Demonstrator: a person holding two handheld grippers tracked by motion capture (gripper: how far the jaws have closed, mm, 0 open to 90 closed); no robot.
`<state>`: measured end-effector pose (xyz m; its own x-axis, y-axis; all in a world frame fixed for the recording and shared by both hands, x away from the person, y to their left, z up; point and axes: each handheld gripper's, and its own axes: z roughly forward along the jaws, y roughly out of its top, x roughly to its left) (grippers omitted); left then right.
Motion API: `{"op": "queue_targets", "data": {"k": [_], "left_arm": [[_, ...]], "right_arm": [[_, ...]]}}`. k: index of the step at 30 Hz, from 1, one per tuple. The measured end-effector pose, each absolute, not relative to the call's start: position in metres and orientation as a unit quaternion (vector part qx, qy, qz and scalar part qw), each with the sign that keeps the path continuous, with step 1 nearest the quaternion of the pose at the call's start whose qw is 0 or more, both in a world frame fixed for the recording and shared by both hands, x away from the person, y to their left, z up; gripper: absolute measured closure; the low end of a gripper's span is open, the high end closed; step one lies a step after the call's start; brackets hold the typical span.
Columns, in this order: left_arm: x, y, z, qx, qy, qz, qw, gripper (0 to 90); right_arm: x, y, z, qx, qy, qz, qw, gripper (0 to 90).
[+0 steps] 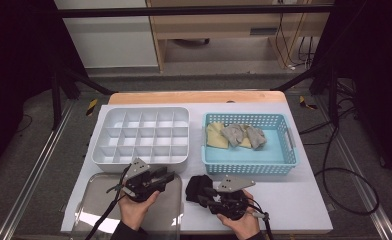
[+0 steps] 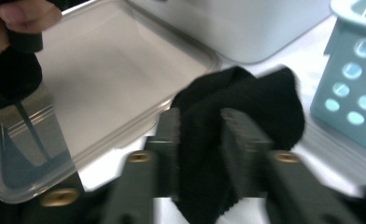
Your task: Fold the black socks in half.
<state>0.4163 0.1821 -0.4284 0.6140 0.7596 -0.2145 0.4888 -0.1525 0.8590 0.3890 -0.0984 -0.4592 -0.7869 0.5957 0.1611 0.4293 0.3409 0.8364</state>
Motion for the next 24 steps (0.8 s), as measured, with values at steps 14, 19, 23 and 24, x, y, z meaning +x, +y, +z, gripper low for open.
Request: {"op": "queue_targets", "data": {"k": [14, 19, 23, 24], "left_arm": [[0.42, 0.181, -0.433, 0.748, 0.418, 0.13, 0.499, 59.8], [0.423, 0.173, -0.437, 0.75, 0.409, 0.115, 0.507, 59.6], [0.422, 0.16, -0.437, 0.762, 0.384, 0.113, 0.509, 59.3], [0.422, 0.157, -0.437, 0.765, 0.378, 0.114, 0.51, 59.2]], "right_arm": [[0.403, -0.054, -0.468, 0.288, 0.832, 0.464, 0.094, 85.3], [0.4, -0.053, -0.472, 0.285, 0.83, 0.47, 0.097, 85.2], [0.401, -0.053, -0.473, 0.288, 0.828, 0.471, 0.099, 84.9], [0.401, -0.053, -0.473, 0.289, 0.827, 0.472, 0.099, 84.8]]}}
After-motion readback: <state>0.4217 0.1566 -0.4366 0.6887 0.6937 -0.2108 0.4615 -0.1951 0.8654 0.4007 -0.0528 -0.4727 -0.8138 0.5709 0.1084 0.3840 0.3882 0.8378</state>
